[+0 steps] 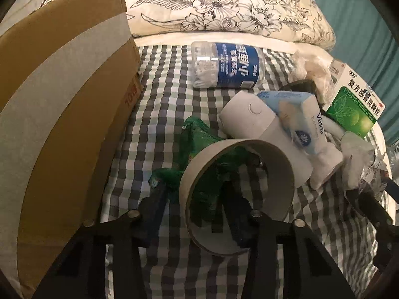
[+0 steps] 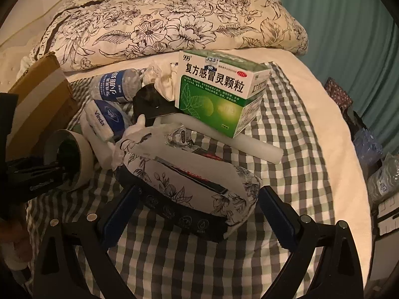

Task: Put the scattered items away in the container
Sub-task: 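Grasp the floral tissue pack with right tool while left tool grasps the white tape roll, then lift both held items and carry them toward the open cardboard box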

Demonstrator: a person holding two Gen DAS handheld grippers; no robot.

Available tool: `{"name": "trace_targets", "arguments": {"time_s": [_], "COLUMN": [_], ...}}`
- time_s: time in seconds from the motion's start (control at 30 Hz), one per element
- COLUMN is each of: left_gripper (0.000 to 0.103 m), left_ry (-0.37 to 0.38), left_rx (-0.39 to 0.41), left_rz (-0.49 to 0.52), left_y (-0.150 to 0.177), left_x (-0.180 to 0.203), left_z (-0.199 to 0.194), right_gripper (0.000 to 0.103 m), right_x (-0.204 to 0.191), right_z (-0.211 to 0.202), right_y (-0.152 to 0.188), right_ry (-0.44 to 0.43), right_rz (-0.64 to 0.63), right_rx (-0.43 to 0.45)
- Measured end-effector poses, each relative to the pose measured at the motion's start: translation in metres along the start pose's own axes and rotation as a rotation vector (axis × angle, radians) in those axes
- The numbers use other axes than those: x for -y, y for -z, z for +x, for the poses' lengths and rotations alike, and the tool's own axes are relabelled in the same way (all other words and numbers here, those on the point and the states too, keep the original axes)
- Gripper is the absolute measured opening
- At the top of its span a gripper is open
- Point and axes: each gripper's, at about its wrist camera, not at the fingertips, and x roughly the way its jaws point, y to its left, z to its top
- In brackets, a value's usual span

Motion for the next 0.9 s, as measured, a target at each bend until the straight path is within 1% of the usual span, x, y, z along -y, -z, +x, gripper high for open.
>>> {"name": "trace_targets", "arguments": {"time_s": [0.03,0.07,0.17,0.23,0.3,0.33,0.37,0.43,0.47,0.53,0.57,0.6,0.63,0.67,0.7,0.73,0.8,0.87,0.9], "left_gripper": [0.037,0.033,0.027,0.026,0.026,0.026,0.026,0.026,0.026,0.026,0.026,0.026,0.026,0.026,0.024,0.017,0.013,0.005,0.005], "left_ry": [0.0,0.004,0.011,0.019,0.029,0.034,0.036,0.039,0.04,0.038,0.039,0.04,0.043,0.044,0.042,0.036,0.044,0.063,0.07], "left_rx": [0.003,0.007,0.014,0.017,0.015,0.014,0.014,0.018,0.02,0.024,0.024,0.023,0.021,0.019,0.019,0.018,0.011,0.004,0.001], "left_rz": [0.002,0.002,0.004,0.003,-0.004,-0.009,-0.012,-0.01,-0.009,-0.007,-0.003,0.0,0.005,0.011,0.016,0.021,0.024,0.019,0.02], "left_y": [0.0,0.001,-0.001,-0.002,-0.002,-0.002,-0.002,-0.001,-0.001,-0.001,0.0,0.001,0.002,0.003,0.004,0.005,0.006,0.007,0.008], "left_x": [0.0,0.001,0.003,0.003,0.002,0.001,0.001,0.002,0.002,0.003,0.003,0.003,0.004,0.004,0.005,0.005,0.005,0.004,0.004], "left_z": [0.0,0.0,-0.002,-0.006,-0.007,-0.009,-0.011,-0.017,-0.02,-0.026,-0.029,-0.032,-0.034,-0.035,-0.036,-0.037,-0.038,-0.039,-0.04], "right_gripper": [0.097,0.097,0.097,0.088,0.071,0.067,0.06,0.054,0.044,0.036,0.03,0.015,0.005,0.003,0.003,0.003,0.002,0.002,0.002], "right_x": [-0.001,-0.002,-0.004,-0.004,-0.004,-0.004,-0.005,-0.005,-0.004,-0.003,-0.003,-0.003,-0.002,-0.001,0.001,0.002,0.003,0.003,0.003], "right_z": [0.001,0.003,0.003,0.003,0.004,0.004,0.004,0.001,0.0,-0.004,-0.006,-0.008,-0.009,-0.011,-0.012,-0.012,-0.015,-0.018,-0.02], "right_y": [-0.001,-0.002,-0.003,-0.003,-0.002,-0.002,-0.001,0.0,0.001,0.001,0.002,0.002,0.002,0.003,0.003,0.004,0.006,0.007,0.008], "right_ry": [0.001,0.002,-0.003,-0.01,-0.001,0.002,0.004,0.011,0.012,0.004,-0.001,-0.003,-0.005,-0.017,-0.035,-0.042,-0.046,-0.055,-0.06], "right_rz": [-0.002,-0.005,-0.008,-0.006,-0.009,-0.012,-0.015,-0.016,-0.014,-0.008,-0.008,-0.008,-0.004,0.007,0.015,0.019,0.023,0.031,0.031], "right_rx": [0.001,0.001,0.007,0.009,0.004,0.0,-0.002,0.001,0.002,0.005,0.006,0.006,0.006,0.003,0.0,-0.002,-0.003,0.002,0.004]}}
